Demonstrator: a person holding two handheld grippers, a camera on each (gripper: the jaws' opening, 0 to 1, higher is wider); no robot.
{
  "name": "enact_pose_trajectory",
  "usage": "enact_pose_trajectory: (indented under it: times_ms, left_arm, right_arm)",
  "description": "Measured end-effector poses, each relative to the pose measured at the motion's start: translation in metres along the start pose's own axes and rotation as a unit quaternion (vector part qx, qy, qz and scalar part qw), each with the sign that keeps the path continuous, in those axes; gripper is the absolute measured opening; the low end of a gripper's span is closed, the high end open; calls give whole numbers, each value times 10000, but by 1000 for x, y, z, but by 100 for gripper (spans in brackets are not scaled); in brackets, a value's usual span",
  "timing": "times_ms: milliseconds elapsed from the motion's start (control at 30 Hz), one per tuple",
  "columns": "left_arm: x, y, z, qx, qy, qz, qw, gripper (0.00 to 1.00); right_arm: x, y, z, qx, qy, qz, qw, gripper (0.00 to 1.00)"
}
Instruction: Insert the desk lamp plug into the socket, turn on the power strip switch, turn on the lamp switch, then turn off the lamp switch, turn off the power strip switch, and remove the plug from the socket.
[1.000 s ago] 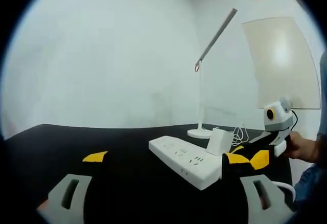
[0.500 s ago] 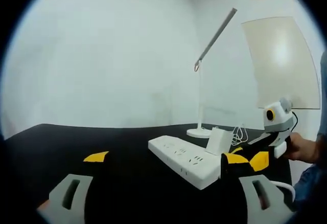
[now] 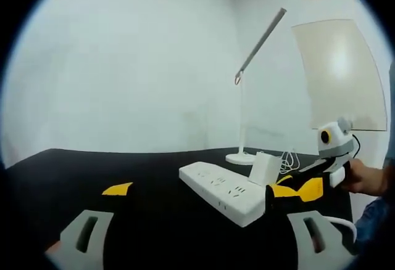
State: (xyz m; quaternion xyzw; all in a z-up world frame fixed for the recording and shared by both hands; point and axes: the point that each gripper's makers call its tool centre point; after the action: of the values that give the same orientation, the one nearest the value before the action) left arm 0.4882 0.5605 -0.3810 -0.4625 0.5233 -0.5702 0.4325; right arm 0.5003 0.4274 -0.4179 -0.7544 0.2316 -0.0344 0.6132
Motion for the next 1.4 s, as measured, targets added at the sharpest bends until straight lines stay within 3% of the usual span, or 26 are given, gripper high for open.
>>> enact_pose_trajectory:
  times_ms: [400,900,1400]
  left_arm:
    - [-8,-3,2,16,-18,-55,10000,81]
    - [4,-4,1,20,6,-68,10000,80]
    - [1,-3,1,-3,20,-81,10000,79]
  right_arm:
    - [0,-1,1,62,42,53,10000,52]
    - [-1,-1,1,68,80,54,9999,51]
    - [-1,2,3,25,214,33,9998,51]
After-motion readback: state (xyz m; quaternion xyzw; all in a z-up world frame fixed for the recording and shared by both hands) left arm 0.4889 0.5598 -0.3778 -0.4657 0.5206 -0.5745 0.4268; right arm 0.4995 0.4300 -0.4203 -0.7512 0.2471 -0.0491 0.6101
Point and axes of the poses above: the point that each gripper's makers call its tool centre point, and the gripper's own axes: z roughly forward along the fingers, x roughly to its right, y roughly out of its underside
